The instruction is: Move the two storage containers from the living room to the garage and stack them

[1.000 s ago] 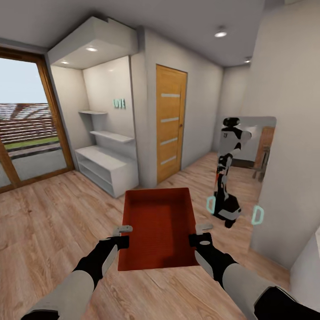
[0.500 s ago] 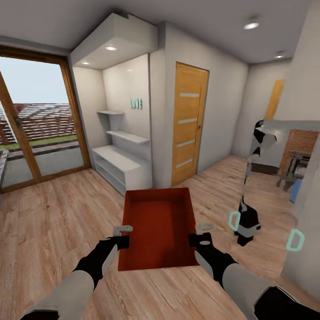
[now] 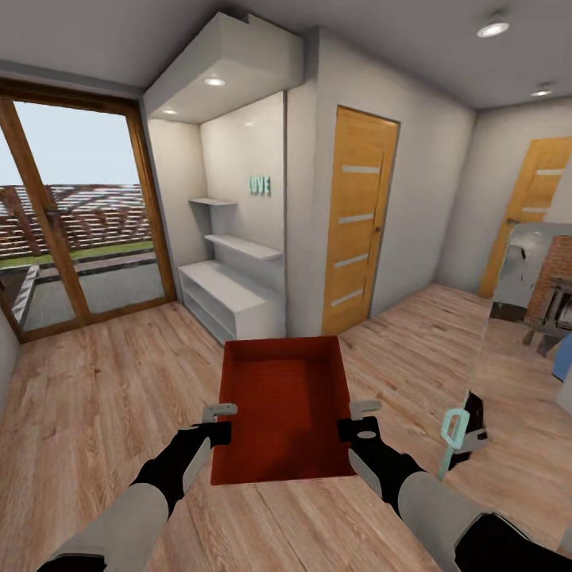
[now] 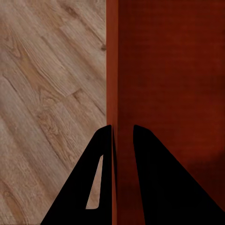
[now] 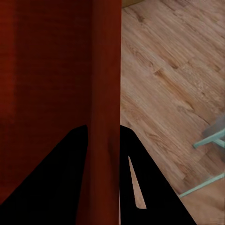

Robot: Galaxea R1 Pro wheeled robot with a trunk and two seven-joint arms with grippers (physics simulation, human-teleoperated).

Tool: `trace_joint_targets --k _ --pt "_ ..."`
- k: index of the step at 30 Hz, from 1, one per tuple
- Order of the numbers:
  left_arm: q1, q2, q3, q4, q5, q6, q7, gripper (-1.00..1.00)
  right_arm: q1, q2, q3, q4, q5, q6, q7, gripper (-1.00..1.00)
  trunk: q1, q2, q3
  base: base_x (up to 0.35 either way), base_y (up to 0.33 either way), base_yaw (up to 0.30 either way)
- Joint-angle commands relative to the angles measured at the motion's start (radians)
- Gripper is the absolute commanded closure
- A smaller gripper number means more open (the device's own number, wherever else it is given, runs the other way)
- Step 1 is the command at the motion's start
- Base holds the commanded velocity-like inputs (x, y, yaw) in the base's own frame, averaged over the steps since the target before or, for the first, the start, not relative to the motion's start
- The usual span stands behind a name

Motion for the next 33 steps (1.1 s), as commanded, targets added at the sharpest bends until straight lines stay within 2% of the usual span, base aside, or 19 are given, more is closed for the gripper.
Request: trace_joint_targets --k 1,33 --pt "0.001 0.0 -0.019 0.001 0.018 0.006 0.011 1.0 -0.005 -0.001 -0.008 -0.003 0.014 0.007 -0.009 1.0 0.001 -0.001 -0.001 0.323 0.0 0.001" --pt "0.001 0.0 -0.02 0.001 0.017 0.006 0.011 1.0 -0.005 -0.001 -0.007 -0.003 0.014 0.005 -0.009 1.0 0.001 -0.001 -0.001 0.323 0.0 -0.007"
